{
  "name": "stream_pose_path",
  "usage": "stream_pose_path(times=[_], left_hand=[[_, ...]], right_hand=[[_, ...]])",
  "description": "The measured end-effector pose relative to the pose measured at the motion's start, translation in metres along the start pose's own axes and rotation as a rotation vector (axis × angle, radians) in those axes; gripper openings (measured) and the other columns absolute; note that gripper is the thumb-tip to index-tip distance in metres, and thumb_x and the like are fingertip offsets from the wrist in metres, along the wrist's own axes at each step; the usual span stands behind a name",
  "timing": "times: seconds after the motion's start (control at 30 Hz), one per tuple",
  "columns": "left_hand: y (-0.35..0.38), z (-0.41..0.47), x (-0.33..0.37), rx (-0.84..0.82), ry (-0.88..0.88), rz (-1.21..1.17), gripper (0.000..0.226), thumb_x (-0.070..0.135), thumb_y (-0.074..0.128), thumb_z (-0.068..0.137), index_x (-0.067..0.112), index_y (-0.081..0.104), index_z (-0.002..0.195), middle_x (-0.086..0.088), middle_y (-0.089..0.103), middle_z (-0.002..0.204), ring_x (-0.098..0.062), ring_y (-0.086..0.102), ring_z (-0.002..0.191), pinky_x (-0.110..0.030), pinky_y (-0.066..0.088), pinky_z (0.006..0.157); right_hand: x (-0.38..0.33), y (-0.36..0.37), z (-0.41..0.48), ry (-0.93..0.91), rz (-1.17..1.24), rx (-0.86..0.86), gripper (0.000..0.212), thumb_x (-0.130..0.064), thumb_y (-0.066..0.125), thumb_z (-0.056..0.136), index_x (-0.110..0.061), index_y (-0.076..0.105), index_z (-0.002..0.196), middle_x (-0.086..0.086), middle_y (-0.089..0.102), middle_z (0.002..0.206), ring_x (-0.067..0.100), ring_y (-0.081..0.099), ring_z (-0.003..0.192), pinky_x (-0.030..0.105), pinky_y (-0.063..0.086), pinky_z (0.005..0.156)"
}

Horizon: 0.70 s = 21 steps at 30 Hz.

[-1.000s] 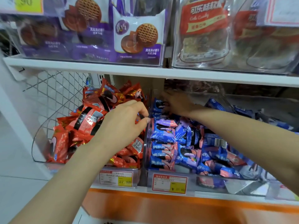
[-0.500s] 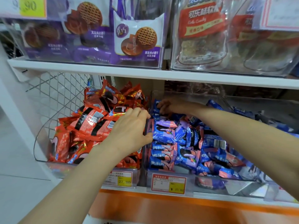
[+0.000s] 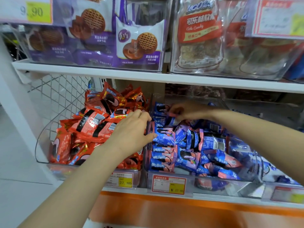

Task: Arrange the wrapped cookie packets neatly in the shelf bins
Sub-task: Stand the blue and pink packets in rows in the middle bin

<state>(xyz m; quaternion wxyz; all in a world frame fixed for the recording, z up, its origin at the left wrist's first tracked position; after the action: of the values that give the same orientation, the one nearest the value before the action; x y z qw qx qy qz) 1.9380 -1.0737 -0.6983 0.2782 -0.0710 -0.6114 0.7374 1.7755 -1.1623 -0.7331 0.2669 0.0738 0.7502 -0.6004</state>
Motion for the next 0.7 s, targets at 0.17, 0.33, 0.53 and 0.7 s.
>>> stream_pose_path(times=[0.17,0.33,0.53,0.7], left_hand=[[-0.020,0.006,0.001,0.232,-0.006,-0.199,0.033,0.034,0.057,0.090,0.018,0.052,0.119,0.002,0.052,0.116,-0.010,0.050,0.100,-0.019,0.036,0.080],[-0.013,0.017,0.001,0.242,-0.160,-0.676,0.028,0.027,0.053,0.094,0.006,0.054,0.113,-0.006,0.063,0.094,-0.019,0.066,0.078,-0.033,0.055,0.076],[0.027,0.018,0.014,-0.110,-0.365,-1.039,0.045,0.022,0.066,0.085,0.004,0.049,0.122,-0.015,0.056,0.115,-0.016,0.062,0.069,-0.021,0.056,0.061],[-0.007,0.017,-0.009,0.157,-0.359,-0.799,0.028,0.023,0.075,0.078,0.010,0.065,0.101,-0.005,0.063,0.097,-0.023,0.061,0.095,-0.032,0.047,0.081]], right_hand=[[-0.013,-0.034,-0.026,-0.091,0.410,0.105,0.026,0.007,0.060,0.084,-0.016,0.061,0.096,-0.003,0.070,0.080,0.012,0.068,0.068,0.025,0.056,0.062],[-0.036,-0.032,-0.069,-0.255,0.599,0.166,0.028,0.003,0.066,0.070,-0.024,0.075,0.069,-0.010,0.072,0.087,0.005,0.067,0.083,0.017,0.053,0.075],[-0.024,-0.028,-0.088,-0.211,0.648,0.287,0.043,0.018,0.056,0.078,-0.017,0.070,0.057,-0.011,0.070,0.064,-0.004,0.062,0.064,0.009,0.046,0.067],[-0.011,-0.048,-0.079,-0.182,0.433,0.395,0.039,0.020,0.054,0.079,-0.017,0.066,0.083,-0.020,0.069,0.080,-0.006,0.063,0.079,0.007,0.045,0.075]])
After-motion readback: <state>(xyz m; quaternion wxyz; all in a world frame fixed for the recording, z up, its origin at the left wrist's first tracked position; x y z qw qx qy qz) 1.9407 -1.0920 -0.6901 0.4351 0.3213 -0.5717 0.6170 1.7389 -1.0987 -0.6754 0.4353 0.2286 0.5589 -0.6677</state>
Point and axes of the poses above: each hand's wrist, its own z-axis towards the middle knuckle, its own y-axis out of the palm, x = y × z, the point moved 9 cm from there along z, towards the middle knuckle
